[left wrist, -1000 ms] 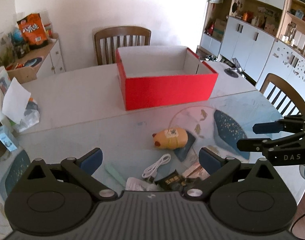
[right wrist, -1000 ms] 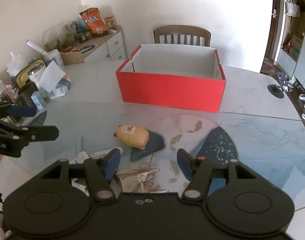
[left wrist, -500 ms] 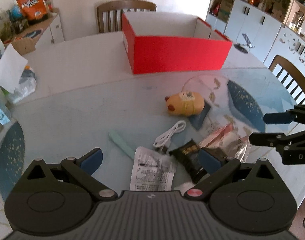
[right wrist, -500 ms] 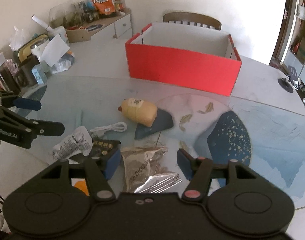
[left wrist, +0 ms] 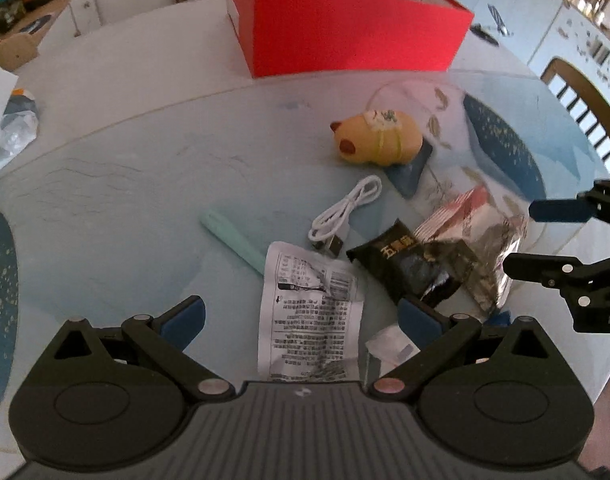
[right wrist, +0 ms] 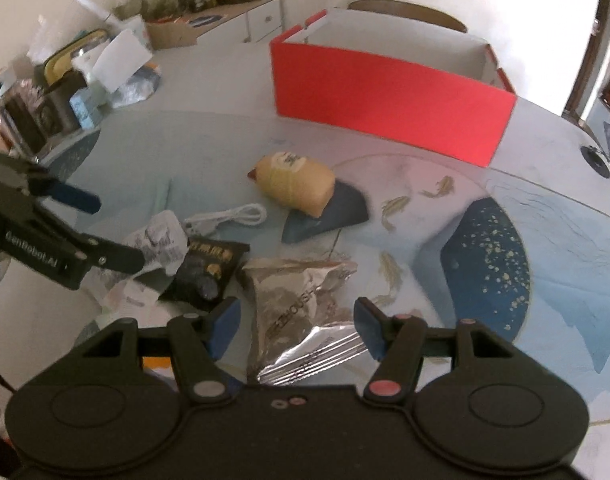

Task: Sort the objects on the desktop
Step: 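Reach the left tool to the white sachet while the right tool approaches the silver foil bag, then close the left tool on the white sachet while the right tool grasps the silver foil bag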

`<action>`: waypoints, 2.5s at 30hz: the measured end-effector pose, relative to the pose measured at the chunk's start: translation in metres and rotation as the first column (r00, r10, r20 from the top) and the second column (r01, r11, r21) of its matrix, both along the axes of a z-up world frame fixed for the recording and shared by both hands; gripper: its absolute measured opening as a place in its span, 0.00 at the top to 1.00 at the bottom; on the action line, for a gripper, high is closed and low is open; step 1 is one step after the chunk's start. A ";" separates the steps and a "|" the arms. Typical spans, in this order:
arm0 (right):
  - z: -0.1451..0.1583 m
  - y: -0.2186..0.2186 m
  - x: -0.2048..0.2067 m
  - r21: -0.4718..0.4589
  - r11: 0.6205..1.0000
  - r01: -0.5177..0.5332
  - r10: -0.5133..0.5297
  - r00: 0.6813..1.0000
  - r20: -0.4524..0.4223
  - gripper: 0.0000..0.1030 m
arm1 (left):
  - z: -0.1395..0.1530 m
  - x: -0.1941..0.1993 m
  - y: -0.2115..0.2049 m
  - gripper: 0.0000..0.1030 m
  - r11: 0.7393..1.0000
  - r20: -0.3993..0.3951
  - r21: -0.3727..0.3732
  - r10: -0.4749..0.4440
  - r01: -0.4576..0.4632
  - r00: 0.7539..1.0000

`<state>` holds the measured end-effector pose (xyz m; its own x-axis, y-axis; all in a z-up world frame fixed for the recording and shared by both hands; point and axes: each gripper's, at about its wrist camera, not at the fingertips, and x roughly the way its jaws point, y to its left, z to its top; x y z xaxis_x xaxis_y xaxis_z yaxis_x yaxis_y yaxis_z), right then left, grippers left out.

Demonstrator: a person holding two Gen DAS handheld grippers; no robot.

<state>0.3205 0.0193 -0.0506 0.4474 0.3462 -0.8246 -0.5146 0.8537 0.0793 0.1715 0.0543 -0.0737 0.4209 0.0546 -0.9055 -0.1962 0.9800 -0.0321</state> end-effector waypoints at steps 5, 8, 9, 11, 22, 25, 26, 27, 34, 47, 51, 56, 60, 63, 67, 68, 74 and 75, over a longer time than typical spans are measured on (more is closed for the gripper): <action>-0.008 0.005 0.002 -0.016 1.000 -0.025 0.025 1.000 -0.015 0.39 | -0.010 0.011 0.003 0.00 1.000 -0.081 0.007 -0.018 0.019 0.997; -0.013 0.008 0.003 -0.026 0.999 -0.030 0.029 0.999 -0.016 0.39 | -0.017 0.017 0.007 0.00 1.000 -0.117 0.009 -0.007 0.008 0.993; -0.014 0.010 0.003 -0.034 0.999 -0.034 0.034 0.999 -0.009 0.39 | -0.018 0.018 0.008 0.00 1.000 -0.120 -0.001 -0.007 0.007 0.993; -0.016 0.013 0.004 -0.052 0.998 -0.040 0.040 0.999 0.006 0.39 | -0.020 0.021 0.008 0.00 1.000 -0.124 0.003 -0.016 0.016 0.992; -0.033 0.024 0.014 -0.108 0.991 -0.074 0.075 0.997 0.005 0.39 | -0.036 0.024 0.004 0.00 0.997 -0.151 0.062 -0.031 0.041 0.988; -0.037 0.025 0.015 -0.110 0.990 -0.088 0.088 0.996 -0.005 0.39 | -0.037 0.024 0.006 0.00 0.997 -0.131 0.068 -0.013 0.023 0.991; -0.038 0.026 0.016 -0.111 0.990 -0.092 0.092 0.996 -0.006 0.39 | -0.037 0.022 0.006 0.00 0.997 -0.124 0.070 -0.009 0.018 0.992; -0.039 0.025 0.017 -0.110 0.990 -0.090 0.090 0.996 -0.009 0.39 | -0.036 0.022 0.006 0.00 0.997 -0.118 0.074 -0.006 0.015 0.993; -0.044 0.007 0.037 -0.118 0.993 0.003 -0.006 1.000 -0.027 0.42 | -0.035 0.018 0.009 0.01 0.997 -0.085 0.080 0.016 -0.009 0.996; -0.046 -0.011 0.046 -0.096 0.994 0.061 -0.065 0.997 -0.038 0.48 | -0.026 0.019 0.002 0.39 0.996 -0.046 0.086 0.022 -0.018 0.999; -0.046 -0.015 0.046 -0.086 0.994 0.075 -0.079 0.996 -0.047 0.53 | -0.025 0.020 0.002 0.42 0.996 -0.043 0.092 0.022 -0.018 0.999; -0.040 -0.021 0.047 -0.071 0.993 0.089 -0.093 0.995 -0.047 0.55 | -0.024 0.019 0.003 0.43 0.995 -0.040 0.083 0.051 -0.048 0.998; -0.031 -0.026 0.049 -0.055 0.994 0.093 -0.095 0.994 -0.046 0.55 | -0.021 0.018 0.007 0.43 0.995 -0.036 0.073 0.076 -0.073 0.996; -0.024 -0.030 0.051 -0.039 0.995 0.096 -0.098 0.994 -0.048 0.55 | -0.018 0.017 0.011 0.43 0.994 -0.030 0.065 0.093 -0.091 0.995; -0.015 -0.033 0.053 -0.020 0.995 0.096 -0.097 0.994 -0.043 0.55 | -0.013 0.016 0.012 0.43 0.993 -0.021 0.057 0.107 -0.106 0.994; -0.013 -0.033 0.053 -0.016 0.995 0.094 -0.095 0.995 -0.042 0.55 | -0.012 0.016 0.012 0.43 0.993 -0.020 0.055 0.110 -0.109 0.994; -0.001 -0.037 0.054 0.008 0.995 0.097 -0.097 0.995 -0.040 0.55 | 0.000 0.015 0.012 0.43 0.991 0.004 0.035 0.127 -0.127 0.992; 0.001 -0.038 0.055 0.012 0.995 0.097 -0.096 0.995 -0.040 0.55 | 0.003 0.015 0.011 0.43 0.991 0.009 0.032 0.127 -0.127 0.992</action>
<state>0.3750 -0.0187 -0.0492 0.4463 0.3146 -0.8378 -0.4262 0.8979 0.1101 0.1867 0.0653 -0.0708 0.4146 0.1369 -0.8997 -0.3192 0.9477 -0.0029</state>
